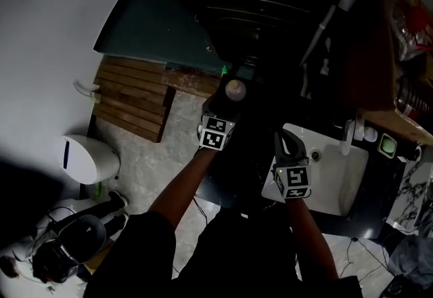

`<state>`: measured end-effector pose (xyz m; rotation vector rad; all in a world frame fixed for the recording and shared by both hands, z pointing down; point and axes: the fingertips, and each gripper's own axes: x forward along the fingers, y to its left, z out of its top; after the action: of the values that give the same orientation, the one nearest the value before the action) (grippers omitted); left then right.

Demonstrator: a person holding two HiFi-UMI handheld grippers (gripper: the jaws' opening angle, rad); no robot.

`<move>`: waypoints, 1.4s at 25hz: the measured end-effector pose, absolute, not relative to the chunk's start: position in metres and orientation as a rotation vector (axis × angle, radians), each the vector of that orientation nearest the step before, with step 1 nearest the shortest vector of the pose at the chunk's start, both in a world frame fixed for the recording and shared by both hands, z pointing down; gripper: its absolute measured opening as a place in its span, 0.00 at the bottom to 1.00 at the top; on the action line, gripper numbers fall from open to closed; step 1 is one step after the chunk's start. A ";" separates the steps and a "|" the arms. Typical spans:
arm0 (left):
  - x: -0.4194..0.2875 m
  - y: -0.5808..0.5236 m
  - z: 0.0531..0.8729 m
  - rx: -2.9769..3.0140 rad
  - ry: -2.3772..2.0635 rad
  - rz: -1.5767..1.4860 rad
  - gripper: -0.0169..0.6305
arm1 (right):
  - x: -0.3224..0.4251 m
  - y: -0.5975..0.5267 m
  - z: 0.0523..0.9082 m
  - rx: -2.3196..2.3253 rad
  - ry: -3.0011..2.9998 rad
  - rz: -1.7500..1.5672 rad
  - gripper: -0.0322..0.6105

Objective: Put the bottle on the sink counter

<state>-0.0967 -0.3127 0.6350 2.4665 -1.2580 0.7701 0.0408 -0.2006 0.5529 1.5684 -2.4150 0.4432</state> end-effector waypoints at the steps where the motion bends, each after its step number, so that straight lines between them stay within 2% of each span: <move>1: -0.098 -0.309 0.630 2.465 -1.264 0.752 0.64 | 0.040 -0.197 0.550 1.573 -2.416 0.432 0.11; 30: -0.106 -0.094 0.490 2.610 -1.103 0.294 0.64 | 0.004 -0.046 0.457 1.791 -2.273 0.249 0.11; 35: -0.090 -0.050 0.475 2.693 -1.016 0.261 0.64 | 0.003 -0.017 0.445 1.832 -2.271 0.228 0.11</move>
<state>-0.0896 -0.0501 0.4755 2.6933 -1.0163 0.2611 0.0028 -0.0168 0.4449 1.8324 -2.2714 0.2278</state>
